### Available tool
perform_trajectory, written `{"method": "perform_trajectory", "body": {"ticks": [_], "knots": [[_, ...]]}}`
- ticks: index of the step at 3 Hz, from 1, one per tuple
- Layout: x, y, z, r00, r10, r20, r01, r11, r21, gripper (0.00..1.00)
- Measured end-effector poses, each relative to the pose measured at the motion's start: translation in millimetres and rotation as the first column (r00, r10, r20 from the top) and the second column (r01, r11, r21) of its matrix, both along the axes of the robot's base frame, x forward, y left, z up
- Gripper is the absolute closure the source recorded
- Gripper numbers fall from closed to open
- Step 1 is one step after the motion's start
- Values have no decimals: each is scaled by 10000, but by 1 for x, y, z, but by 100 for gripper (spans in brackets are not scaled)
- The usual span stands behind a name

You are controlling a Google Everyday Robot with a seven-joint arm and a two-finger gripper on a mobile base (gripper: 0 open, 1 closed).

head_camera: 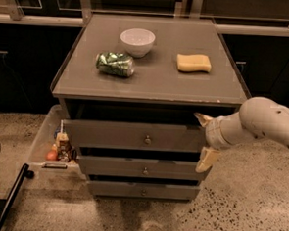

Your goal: Open top drawer

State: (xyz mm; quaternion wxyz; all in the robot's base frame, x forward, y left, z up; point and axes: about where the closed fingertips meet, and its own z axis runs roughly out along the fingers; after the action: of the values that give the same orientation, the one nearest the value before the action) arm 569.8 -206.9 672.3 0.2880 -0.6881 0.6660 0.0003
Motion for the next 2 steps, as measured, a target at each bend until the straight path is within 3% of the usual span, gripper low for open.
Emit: {"method": "perform_trajectory", "body": {"ticks": [2], "knots": [[23, 21, -18, 9987, 353, -357, -333, 9980, 531, 0]]}}
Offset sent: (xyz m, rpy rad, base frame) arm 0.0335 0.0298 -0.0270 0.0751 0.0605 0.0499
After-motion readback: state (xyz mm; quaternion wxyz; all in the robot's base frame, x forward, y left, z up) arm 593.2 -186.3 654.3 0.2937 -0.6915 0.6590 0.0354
